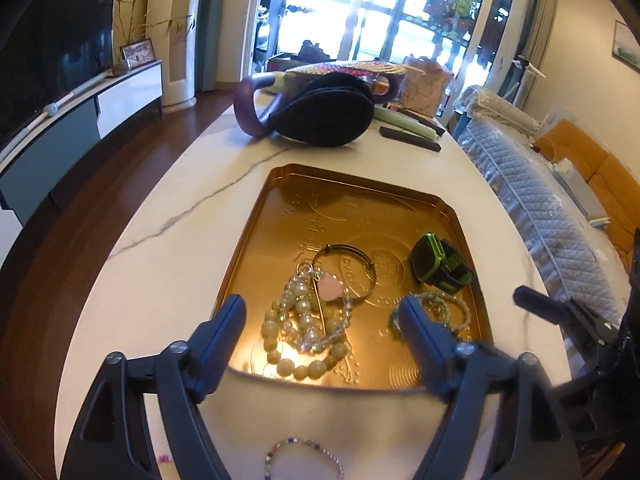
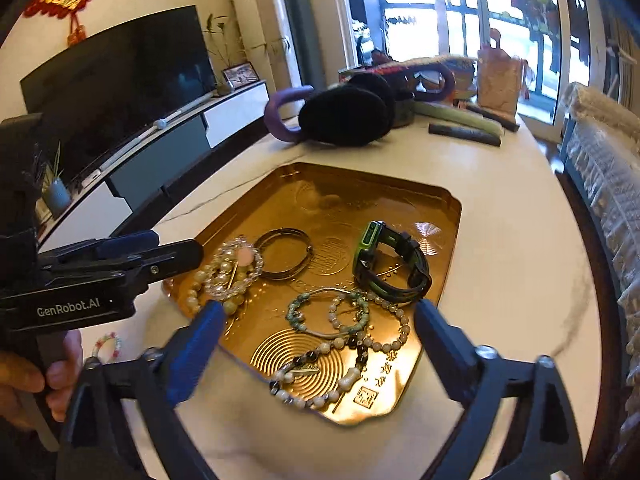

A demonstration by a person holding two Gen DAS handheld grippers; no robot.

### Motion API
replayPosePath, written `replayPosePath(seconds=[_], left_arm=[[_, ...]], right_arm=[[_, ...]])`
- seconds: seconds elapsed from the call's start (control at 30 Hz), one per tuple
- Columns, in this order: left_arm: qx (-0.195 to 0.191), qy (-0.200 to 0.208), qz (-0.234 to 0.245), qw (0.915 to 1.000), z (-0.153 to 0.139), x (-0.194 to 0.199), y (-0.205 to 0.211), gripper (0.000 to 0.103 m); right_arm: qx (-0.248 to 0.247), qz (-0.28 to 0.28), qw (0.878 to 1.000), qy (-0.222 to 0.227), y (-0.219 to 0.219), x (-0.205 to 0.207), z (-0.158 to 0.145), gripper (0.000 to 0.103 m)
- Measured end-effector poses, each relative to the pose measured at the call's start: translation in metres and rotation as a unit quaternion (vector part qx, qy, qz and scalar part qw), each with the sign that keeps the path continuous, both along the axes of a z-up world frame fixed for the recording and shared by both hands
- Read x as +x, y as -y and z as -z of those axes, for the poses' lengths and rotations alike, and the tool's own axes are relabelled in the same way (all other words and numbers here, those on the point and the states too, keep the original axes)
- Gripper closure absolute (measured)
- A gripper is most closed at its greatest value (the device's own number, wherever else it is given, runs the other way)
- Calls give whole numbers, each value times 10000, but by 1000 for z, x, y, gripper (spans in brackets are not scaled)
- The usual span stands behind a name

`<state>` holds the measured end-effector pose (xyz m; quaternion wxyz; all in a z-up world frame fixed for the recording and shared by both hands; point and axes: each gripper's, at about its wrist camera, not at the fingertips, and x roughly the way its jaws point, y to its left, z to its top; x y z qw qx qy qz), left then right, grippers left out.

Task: Organize jewelry

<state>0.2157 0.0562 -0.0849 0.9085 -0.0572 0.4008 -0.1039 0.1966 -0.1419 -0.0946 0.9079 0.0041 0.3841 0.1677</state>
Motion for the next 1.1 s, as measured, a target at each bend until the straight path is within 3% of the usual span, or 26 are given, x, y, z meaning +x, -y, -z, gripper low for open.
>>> replayPosePath(seconds=[0.1,0.2,0.33,0.7,0.9,0.97,1.1], left_arm=[[63,37,13,10000,-2,-8,-1,21],[100,68,0,9999,-4,-17,-2,21],[156,119,-33,9998,-7,-29,-2,21],[507,251,150,9983,-18,-72,1,21],[441,50,-299,9986,-21,-99,-36,21],[467,38,-385,9982,-20,-105,-49,21],[702,89,-468,9964,-10,-111,-67,23]], right_arm=[[136,-191,9997,97,-2,-13,-4,5],[11,135,9999,20,-1,-18,-2,4],[379,290,9986,-244,9,-21,3,4],[844,394,9951,-334,12,-42,2,6],[856,42,9958,-319,-14,-53,2,40],[790,-129,9963,-327,-26,-58,4,58],[402,-492,9971,-407,-56,-63,15,63]])
